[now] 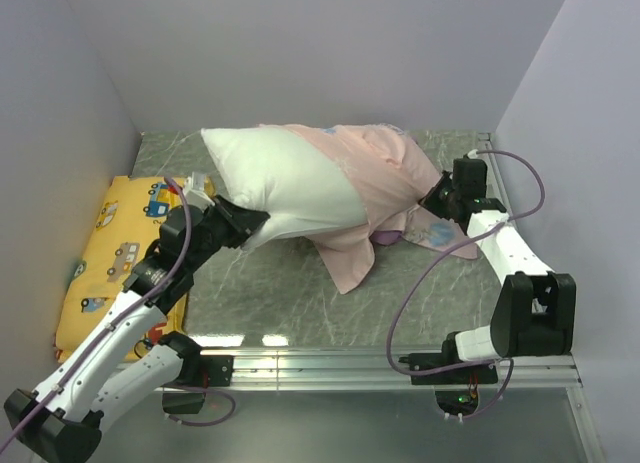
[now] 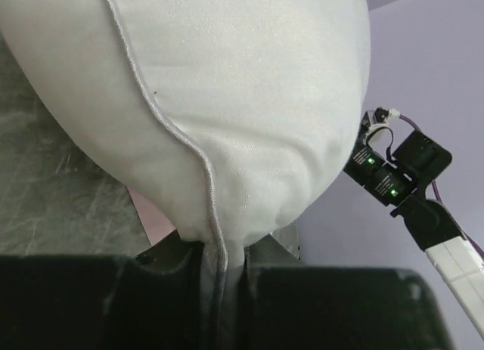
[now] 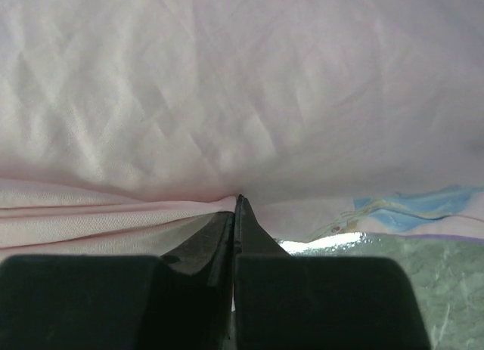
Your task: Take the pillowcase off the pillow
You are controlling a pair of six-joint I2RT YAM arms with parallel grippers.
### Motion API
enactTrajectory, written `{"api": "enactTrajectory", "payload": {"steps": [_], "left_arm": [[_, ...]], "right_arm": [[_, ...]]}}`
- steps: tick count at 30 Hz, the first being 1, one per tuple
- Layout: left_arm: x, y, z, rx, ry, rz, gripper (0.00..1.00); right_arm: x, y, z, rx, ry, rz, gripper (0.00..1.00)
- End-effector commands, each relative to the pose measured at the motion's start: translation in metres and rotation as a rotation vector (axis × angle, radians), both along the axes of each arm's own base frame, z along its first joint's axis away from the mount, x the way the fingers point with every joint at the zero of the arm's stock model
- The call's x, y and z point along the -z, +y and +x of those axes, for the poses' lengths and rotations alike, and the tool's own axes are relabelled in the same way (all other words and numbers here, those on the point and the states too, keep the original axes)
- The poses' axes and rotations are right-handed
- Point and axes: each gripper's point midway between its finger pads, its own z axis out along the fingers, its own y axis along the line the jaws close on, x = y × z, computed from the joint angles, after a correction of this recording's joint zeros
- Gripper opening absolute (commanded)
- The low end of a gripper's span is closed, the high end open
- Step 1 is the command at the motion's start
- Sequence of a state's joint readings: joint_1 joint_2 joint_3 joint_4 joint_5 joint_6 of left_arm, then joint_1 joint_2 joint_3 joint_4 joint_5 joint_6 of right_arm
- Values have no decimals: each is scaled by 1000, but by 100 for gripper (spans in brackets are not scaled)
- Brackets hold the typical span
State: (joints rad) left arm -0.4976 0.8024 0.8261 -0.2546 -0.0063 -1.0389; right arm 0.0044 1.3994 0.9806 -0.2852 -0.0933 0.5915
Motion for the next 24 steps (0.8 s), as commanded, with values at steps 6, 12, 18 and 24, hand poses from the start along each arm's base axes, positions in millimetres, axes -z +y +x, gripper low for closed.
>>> {"api": "enactTrajectory", "payload": {"steps": [6,12,18,24], "left_arm": [[85,-5,-17,49,102,-127,0],[157,-4,-32,41,248,-130,0],[206,-2,-43,18,384,-109,1],[222,3,-45,-7,419,-97,1]], "right_arm": [[-58,8,-8,-48,-173,-114,27],[-153,89,-14,-335,-438,-197,64],[-133,176,7,-608,-384,-285,73],[-79,229,31,-733,-277,-404,77]]}}
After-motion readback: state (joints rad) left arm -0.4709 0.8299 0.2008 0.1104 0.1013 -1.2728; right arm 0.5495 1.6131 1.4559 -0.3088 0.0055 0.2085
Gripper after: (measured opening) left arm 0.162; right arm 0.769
